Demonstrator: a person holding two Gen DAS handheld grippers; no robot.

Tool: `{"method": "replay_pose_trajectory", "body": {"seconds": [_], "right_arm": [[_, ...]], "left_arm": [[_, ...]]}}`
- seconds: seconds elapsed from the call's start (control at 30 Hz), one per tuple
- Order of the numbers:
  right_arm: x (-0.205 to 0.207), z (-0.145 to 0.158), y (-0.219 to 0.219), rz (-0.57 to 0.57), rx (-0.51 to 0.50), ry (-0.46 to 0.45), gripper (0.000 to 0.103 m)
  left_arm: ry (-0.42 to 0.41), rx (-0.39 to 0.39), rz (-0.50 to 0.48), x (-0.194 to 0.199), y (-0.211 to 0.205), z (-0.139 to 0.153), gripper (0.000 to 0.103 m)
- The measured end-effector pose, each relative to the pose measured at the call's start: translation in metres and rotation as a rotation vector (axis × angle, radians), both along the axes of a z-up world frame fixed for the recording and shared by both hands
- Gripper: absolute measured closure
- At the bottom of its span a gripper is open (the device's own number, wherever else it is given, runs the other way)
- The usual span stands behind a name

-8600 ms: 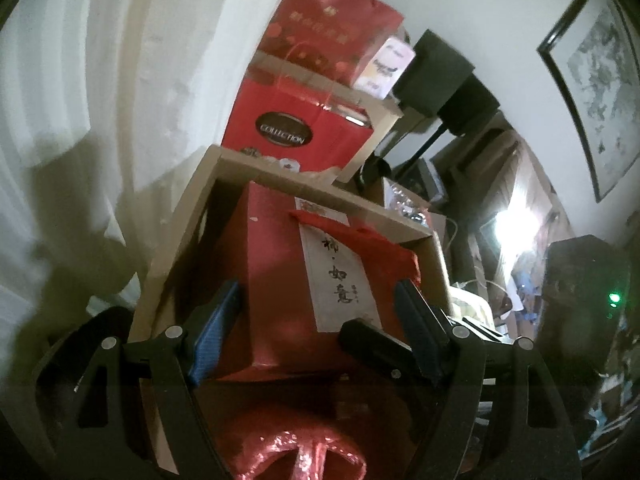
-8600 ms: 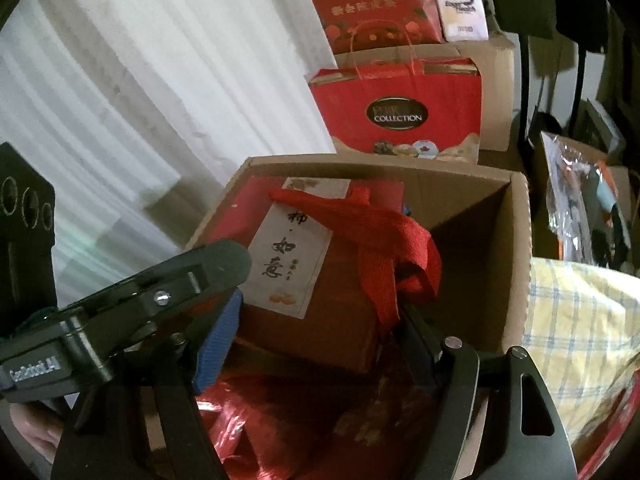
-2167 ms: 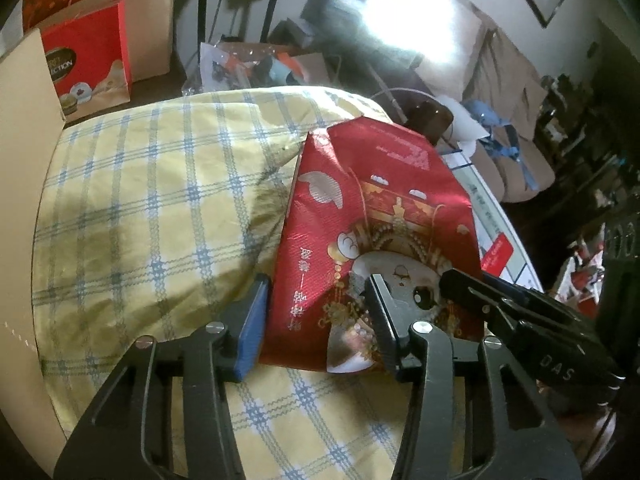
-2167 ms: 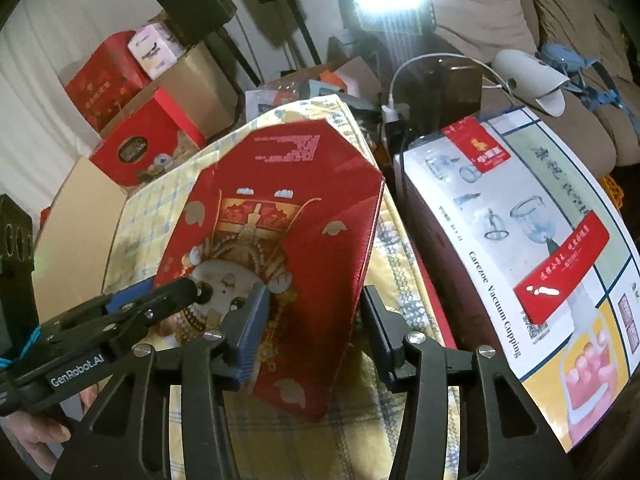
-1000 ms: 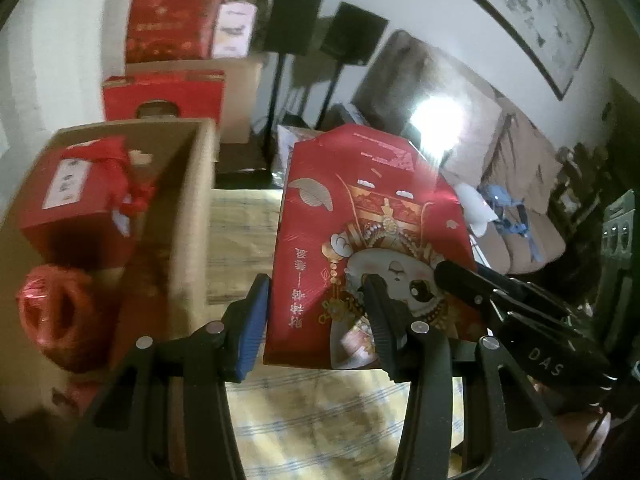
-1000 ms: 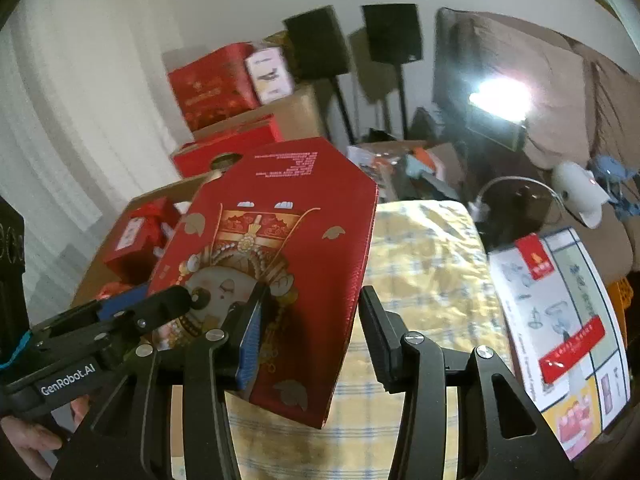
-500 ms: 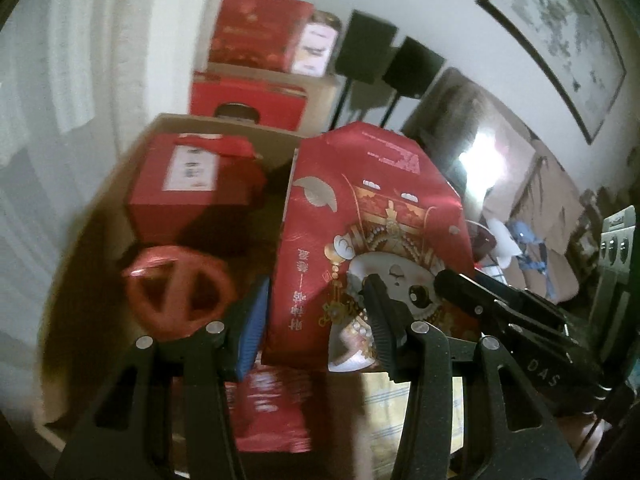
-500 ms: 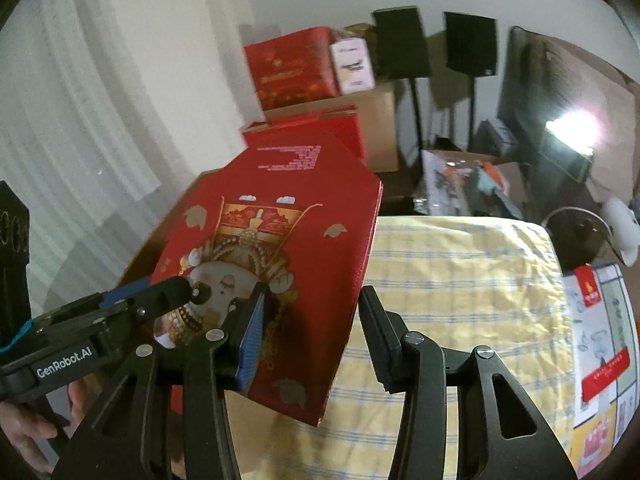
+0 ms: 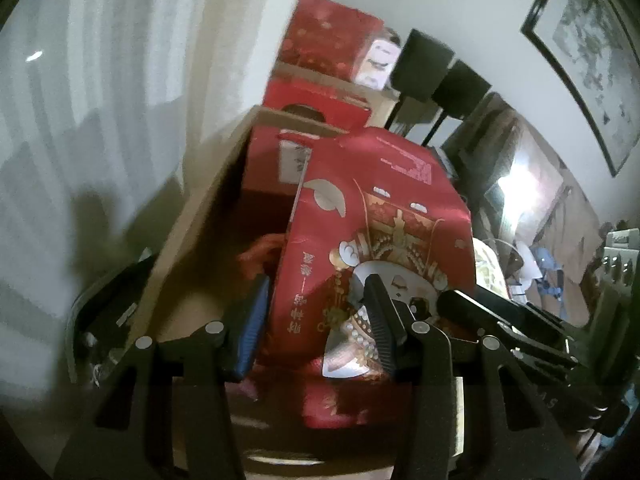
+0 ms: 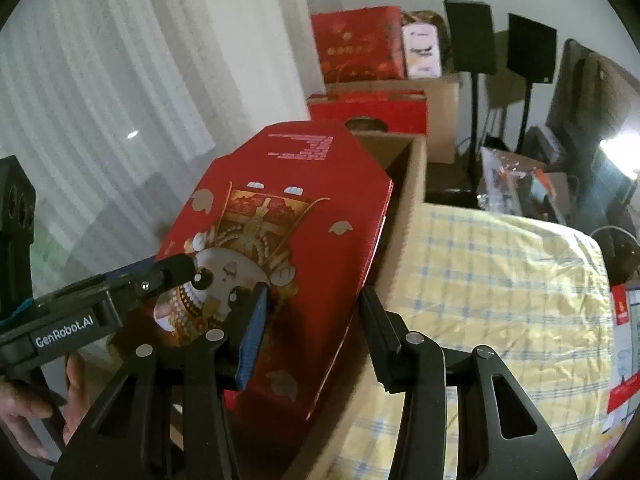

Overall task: Organize objects
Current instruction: 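Carry the red paper bag with the right tool into the cardboard box, then open the right tool to release the bag in the box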

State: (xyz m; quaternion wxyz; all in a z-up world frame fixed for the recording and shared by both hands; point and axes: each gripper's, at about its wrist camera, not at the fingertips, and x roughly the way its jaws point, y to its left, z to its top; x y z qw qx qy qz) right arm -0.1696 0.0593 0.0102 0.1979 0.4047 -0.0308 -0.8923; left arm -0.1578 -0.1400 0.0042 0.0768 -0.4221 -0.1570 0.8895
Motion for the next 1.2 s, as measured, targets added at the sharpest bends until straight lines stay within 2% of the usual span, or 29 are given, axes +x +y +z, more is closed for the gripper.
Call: {"method": "replay_pose_trajectory", "body": {"seconds": [0.4,0.87,1.07,1.2], "right_arm": [[0.004,-0.032,-0.019,0.043,-0.01,-0.1,0.056],[0.014,-0.038,-0.035,0.093,0.009,-0.109,0.053],[0.018,-0.039,-0.045,0.128,0.016,-0.117,0.052],[0.021,-0.041,-0.05,0.14,0.032,-0.118,0.051]], "left_arm": [[-0.067,0.013,0.01,0.01,-0.022,-0.025,0.059],[-0.077,0.006,0.029,0.026,-0.032,-0.028,0.057],[-0.082,0.01,0.045,0.035,-0.039,-0.027,0.051],[-0.076,-0.002,0.061,0.035,-0.041,-0.025,0.038]]}}
